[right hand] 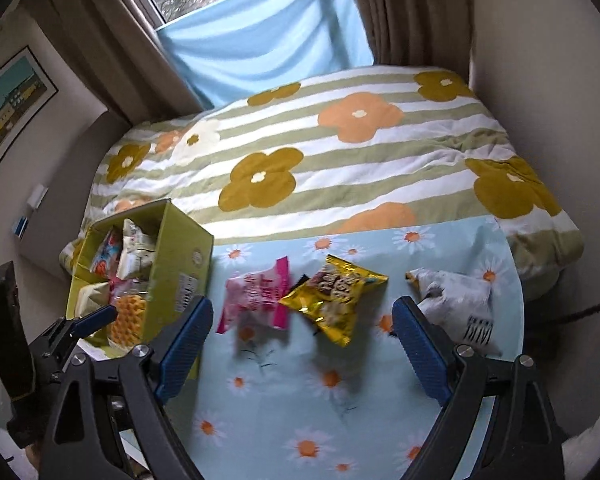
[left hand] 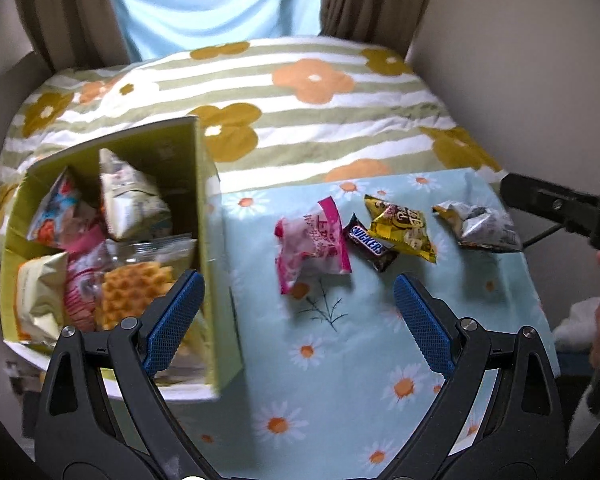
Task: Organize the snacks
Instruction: 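Move both tools back over the pink bag and gold Pillows bag, then grasp the pink milk bag with left tool while right tool grasps the gold Pillows bag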
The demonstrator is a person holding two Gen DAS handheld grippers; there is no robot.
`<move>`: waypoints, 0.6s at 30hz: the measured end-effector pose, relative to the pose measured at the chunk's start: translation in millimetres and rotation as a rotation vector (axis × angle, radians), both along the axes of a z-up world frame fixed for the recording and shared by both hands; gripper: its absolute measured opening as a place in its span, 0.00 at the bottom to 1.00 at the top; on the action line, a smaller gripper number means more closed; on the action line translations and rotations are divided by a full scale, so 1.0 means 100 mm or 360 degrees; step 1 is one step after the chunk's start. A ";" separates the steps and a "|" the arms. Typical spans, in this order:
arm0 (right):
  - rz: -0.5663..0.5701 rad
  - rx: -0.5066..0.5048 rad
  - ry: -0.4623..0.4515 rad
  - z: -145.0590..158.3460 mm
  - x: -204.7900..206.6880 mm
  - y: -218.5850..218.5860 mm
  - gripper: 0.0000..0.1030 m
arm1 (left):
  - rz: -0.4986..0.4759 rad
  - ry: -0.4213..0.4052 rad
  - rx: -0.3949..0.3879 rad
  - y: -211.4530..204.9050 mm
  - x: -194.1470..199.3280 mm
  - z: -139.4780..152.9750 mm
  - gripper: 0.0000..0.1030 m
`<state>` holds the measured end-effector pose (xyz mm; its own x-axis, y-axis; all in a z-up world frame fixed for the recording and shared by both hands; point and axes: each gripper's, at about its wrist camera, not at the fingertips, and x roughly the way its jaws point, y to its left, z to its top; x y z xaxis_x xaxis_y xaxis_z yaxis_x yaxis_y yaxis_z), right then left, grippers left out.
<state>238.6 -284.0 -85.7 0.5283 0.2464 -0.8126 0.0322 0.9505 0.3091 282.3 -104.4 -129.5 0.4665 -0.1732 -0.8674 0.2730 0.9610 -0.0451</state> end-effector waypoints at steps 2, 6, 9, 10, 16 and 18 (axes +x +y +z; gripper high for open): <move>0.0045 0.0049 0.0056 -0.08 0.12 -0.11 0.87 | 0.0024 0.0030 0.0043 -0.13 0.07 -0.08 0.92; 0.0112 0.0140 0.0172 -0.30 0.39 -0.25 0.87 | 0.0053 0.0097 0.0137 -0.31 0.24 -0.23 0.92; 0.0103 0.0223 0.0267 -0.51 0.60 -0.31 0.87 | 0.0042 0.0169 0.0209 -0.41 0.37 -0.37 0.92; 0.0102 0.0244 0.0286 -0.55 0.64 -0.32 0.87 | 0.0035 0.0204 0.0233 -0.44 0.42 -0.44 0.92; 0.0117 0.0303 0.0467 -0.96 0.94 -0.24 0.87 | -0.0011 0.0321 0.0363 -0.63 0.66 -0.82 0.92; 0.0095 0.0332 0.0527 -1.11 1.01 -0.23 0.87 | -0.0028 0.0353 0.0381 -0.69 0.72 -0.94 0.92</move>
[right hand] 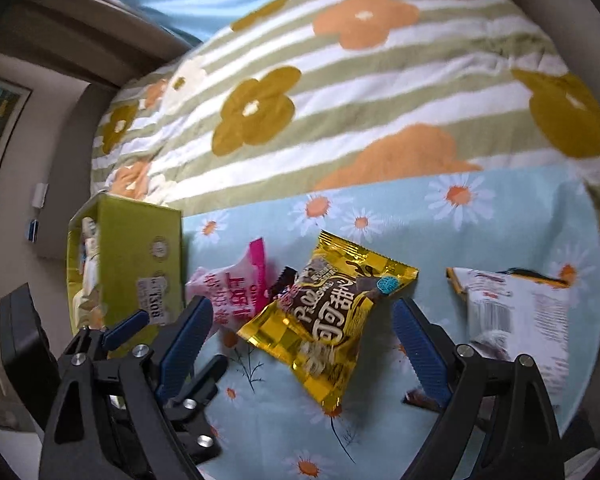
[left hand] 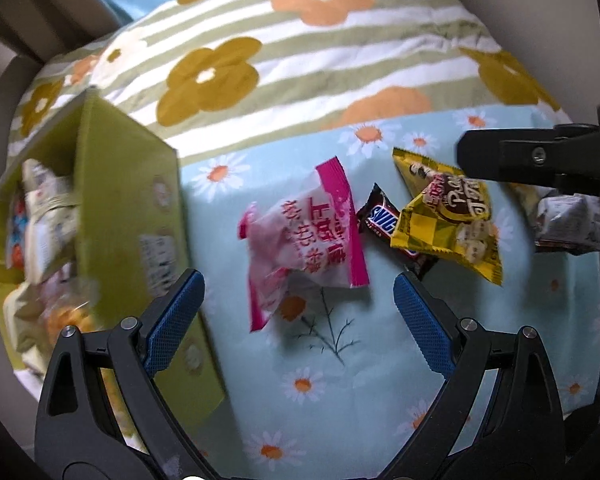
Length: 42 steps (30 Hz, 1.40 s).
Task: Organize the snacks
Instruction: 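Grasp the pink milk bag with left tool while right tool grasps the gold Pillows bag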
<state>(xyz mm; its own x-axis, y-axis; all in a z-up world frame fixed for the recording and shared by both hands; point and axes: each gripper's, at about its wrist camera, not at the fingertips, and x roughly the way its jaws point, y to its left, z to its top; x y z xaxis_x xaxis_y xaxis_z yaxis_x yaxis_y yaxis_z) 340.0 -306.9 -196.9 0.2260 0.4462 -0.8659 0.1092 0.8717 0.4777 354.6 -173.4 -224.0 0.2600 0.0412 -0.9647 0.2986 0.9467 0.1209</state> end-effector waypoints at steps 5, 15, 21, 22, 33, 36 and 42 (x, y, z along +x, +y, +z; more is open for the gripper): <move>-0.0052 0.0013 0.0080 -0.20 0.10 -0.01 0.87 | -0.0011 0.0069 0.0024 -0.04 0.16 -0.27 0.92; -0.0125 -0.0008 0.0195 -0.43 0.17 -0.03 0.87 | -0.0009 0.0177 0.0013 0.00 0.33 -0.62 0.92; -0.0093 -0.0033 0.0249 -0.53 0.14 -0.01 0.87 | -0.0004 0.0210 -0.0026 0.01 0.39 -0.70 0.92; -0.0089 -0.0032 0.0255 -0.55 0.13 0.00 0.87 | 0.0000 0.0215 -0.0040 0.01 0.40 -0.71 0.92; -0.0100 0.0002 0.0252 -0.61 0.12 0.02 0.87 | 0.0003 0.0168 -0.0089 0.10 0.36 -0.70 0.73; -0.0088 -0.0012 0.0258 -0.63 0.12 0.05 0.87 | 0.0018 0.0159 -0.0120 0.13 0.35 -0.67 0.68; -0.0074 -0.0062 0.0250 -0.64 0.07 0.10 0.60 | 0.0023 0.0133 -0.0140 0.14 0.30 -0.63 0.66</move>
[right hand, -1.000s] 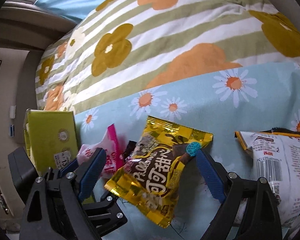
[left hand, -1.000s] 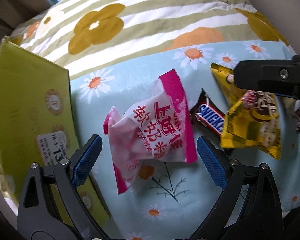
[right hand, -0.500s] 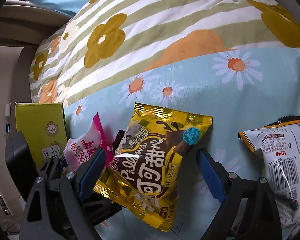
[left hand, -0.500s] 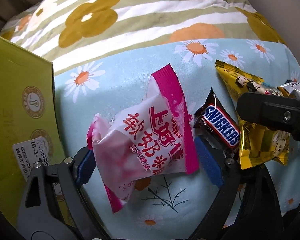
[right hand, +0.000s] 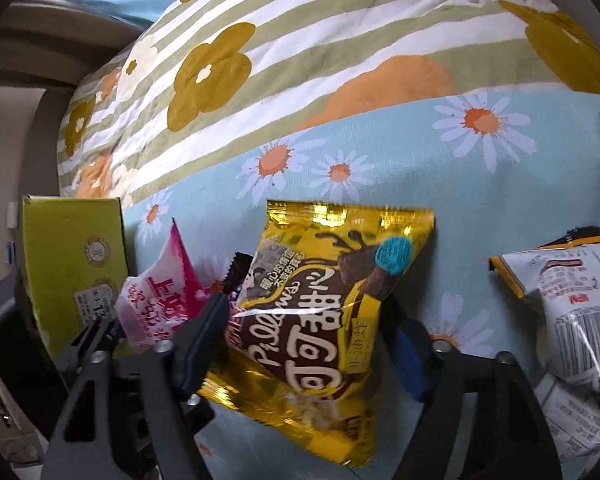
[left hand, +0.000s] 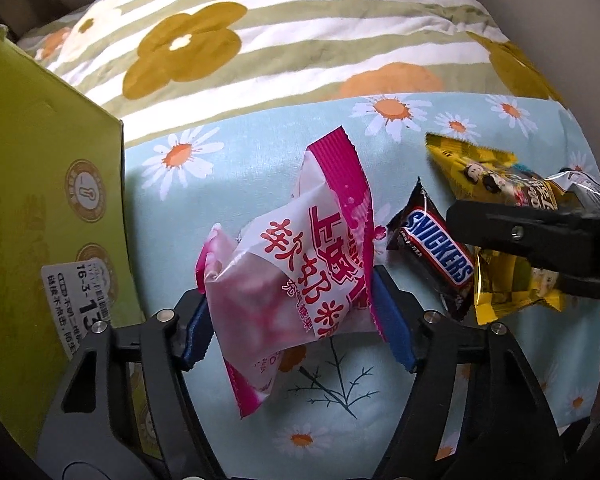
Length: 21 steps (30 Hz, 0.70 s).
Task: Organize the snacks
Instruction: 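Grasp the pink milk bag with left tool while right tool grasps the gold Pillows bag, then carry both bags over the yellow box and open both tools to drop them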
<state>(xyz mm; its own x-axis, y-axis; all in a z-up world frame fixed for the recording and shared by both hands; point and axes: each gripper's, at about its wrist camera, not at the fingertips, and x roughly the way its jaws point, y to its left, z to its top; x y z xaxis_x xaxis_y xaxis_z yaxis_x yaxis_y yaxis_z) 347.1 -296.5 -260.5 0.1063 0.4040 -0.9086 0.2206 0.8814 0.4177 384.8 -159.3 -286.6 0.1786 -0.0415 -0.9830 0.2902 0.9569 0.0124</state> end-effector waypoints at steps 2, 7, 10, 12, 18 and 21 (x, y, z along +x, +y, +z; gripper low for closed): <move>0.0036 -0.0009 0.0001 0.00 -0.01 0.00 0.59 | -0.0001 -0.0018 0.0004 0.00 -0.02 0.02 0.65; 0.0025 -0.0003 -0.0039 0.08 -0.08 -0.01 0.58 | 0.0004 -0.0056 -0.0008 0.00 -0.09 0.10 0.65; 0.0034 -0.0022 -0.0104 0.22 -0.13 -0.02 0.58 | 0.0010 -0.0096 -0.0018 0.01 -0.14 0.22 0.65; 0.0037 -0.0031 -0.0148 0.33 -0.17 -0.03 0.58 | 0.0014 -0.0126 -0.0031 0.02 -0.19 0.32 0.65; 0.0058 -0.0060 -0.0321 0.78 -0.33 -0.07 0.58 | 0.0059 -0.0280 -0.0111 0.07 -0.42 0.83 0.65; 0.0102 -0.0081 -0.0419 1.05 -0.40 -0.04 0.58 | 0.0107 -0.0372 -0.0159 0.15 -0.55 1.14 0.65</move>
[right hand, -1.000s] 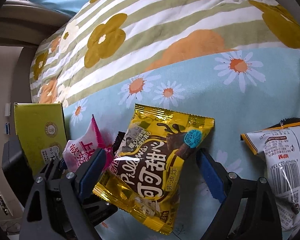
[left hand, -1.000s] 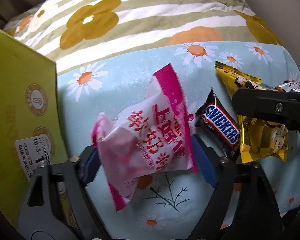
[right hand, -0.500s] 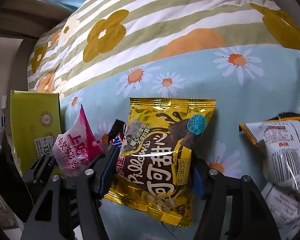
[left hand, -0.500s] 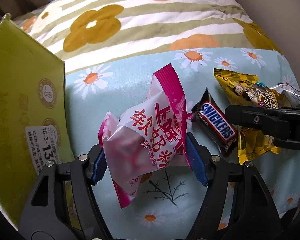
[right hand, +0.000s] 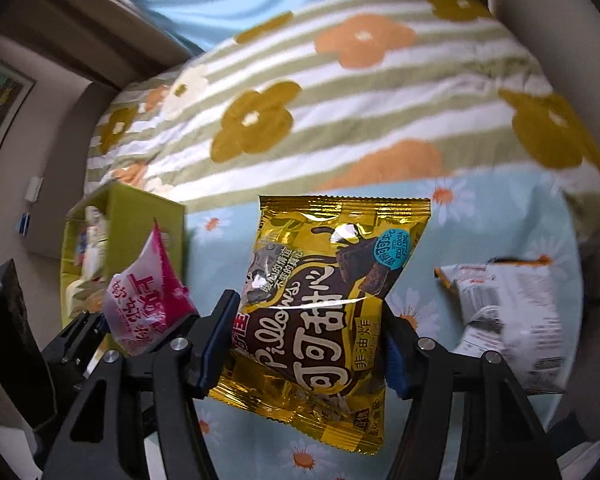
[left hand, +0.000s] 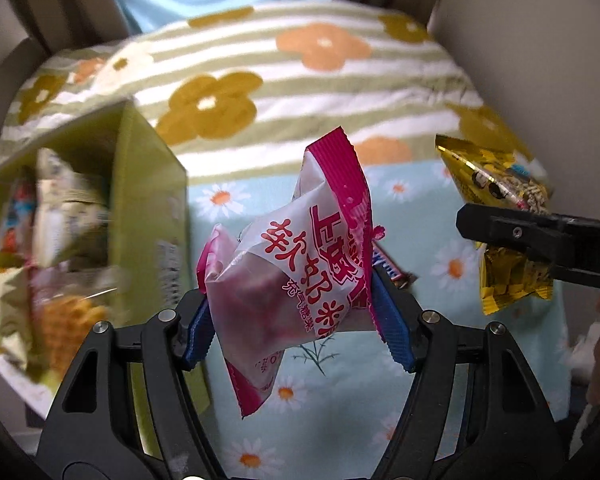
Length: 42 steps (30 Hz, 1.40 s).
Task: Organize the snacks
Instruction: 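Carry both bags over the yellow box and open both tools to drop them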
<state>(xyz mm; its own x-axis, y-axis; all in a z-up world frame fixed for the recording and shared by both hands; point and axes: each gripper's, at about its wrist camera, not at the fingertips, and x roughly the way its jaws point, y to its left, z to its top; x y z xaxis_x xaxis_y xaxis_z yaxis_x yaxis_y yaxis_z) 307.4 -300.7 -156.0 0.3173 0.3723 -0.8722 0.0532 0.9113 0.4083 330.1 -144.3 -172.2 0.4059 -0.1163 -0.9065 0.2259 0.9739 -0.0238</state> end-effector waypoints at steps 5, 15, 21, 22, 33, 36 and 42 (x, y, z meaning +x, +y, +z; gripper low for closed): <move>0.0087 -0.0008 -0.0134 0.39 -0.10 0.15 0.58 | 0.0101 -0.0155 -0.0086 0.26 -0.17 0.56 0.65; 0.0208 -0.0003 -0.0336 0.89 -0.18 0.89 0.58 | 0.0217 -0.0354 -0.0104 1.16 -0.29 1.09 0.65; 0.0202 0.0040 -0.0389 0.99 -0.15 1.49 0.58 | 0.0219 -0.0324 -0.0117 1.88 -0.19 1.08 0.65; 0.0204 0.0045 -0.0396 0.99 -0.13 1.61 0.58 | 0.0220 -0.0319 -0.0107 1.99 -0.17 1.07 0.65; 0.0218 0.0031 -0.0330 0.75 0.05 2.66 0.58 | 0.0203 -0.0171 -0.0072 3.04 0.21 0.67 0.65; 0.0189 0.0029 -0.0287 0.65 0.05 2.83 0.58 | 0.0160 -0.0127 -0.0074 3.17 0.34 0.57 0.65; 0.0155 -0.0031 -0.0234 0.53 0.04 2.98 0.58 | 0.0045 -0.0073 -0.0091 3.19 0.50 0.44 0.85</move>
<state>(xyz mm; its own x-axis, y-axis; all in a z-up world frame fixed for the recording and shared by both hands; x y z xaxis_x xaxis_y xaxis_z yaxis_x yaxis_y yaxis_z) 311.7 -2.3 -103.5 0.4050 0.3907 -0.8266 -0.0946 0.9171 0.3872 379.9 175.0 -128.6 0.4505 -0.1549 -0.8792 0.2002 0.9773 -0.0696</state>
